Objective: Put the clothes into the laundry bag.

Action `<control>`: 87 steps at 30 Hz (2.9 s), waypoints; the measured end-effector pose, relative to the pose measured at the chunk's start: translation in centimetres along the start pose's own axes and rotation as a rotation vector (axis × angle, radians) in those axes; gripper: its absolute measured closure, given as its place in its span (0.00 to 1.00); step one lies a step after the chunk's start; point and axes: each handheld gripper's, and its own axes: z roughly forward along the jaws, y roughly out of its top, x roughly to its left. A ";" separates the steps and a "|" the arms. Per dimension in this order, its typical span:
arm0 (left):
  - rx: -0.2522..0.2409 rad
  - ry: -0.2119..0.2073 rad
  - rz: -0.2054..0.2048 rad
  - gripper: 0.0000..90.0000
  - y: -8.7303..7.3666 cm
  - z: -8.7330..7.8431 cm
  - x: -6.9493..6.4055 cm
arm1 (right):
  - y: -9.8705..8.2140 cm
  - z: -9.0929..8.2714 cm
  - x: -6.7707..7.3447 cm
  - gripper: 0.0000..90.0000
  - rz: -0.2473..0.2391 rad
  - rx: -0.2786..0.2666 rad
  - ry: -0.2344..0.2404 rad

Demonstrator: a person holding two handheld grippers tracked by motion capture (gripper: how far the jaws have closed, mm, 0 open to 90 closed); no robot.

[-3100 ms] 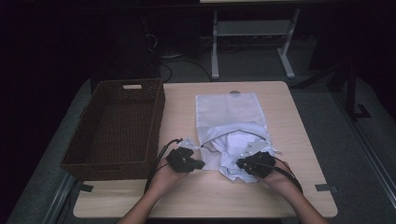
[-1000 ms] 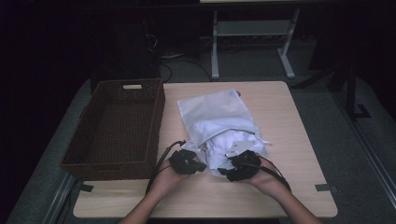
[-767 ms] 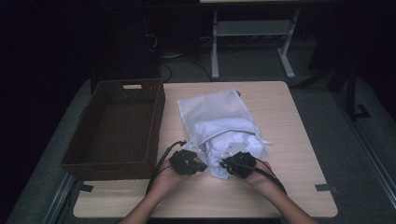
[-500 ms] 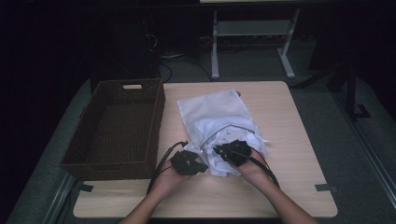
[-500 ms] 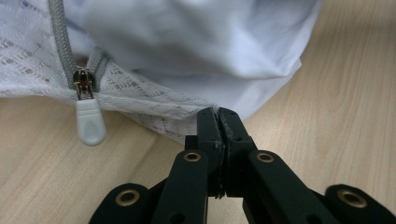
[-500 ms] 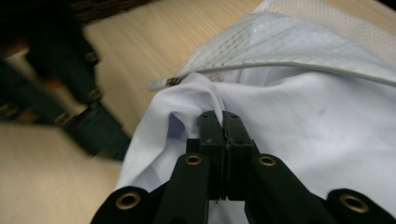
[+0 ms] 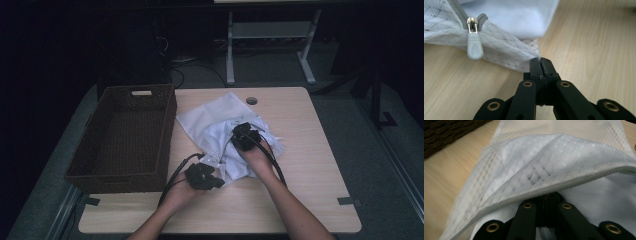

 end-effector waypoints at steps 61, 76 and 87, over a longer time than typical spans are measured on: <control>0.025 0.024 0.045 0.99 0.0 0.2 -0.3 | 0.3 1.5 0.7 1.00 -0.021 -0.046 0.017; 0.022 0.017 0.026 0.99 -0.1 0.5 -0.3 | -0.5 2.3 0.0 0.99 -0.077 -0.033 0.014; 0.012 0.027 0.011 0.98 -0.2 0.3 0.0 | -1.6 -3.6 0.1 0.63 -0.105 -0.060 0.164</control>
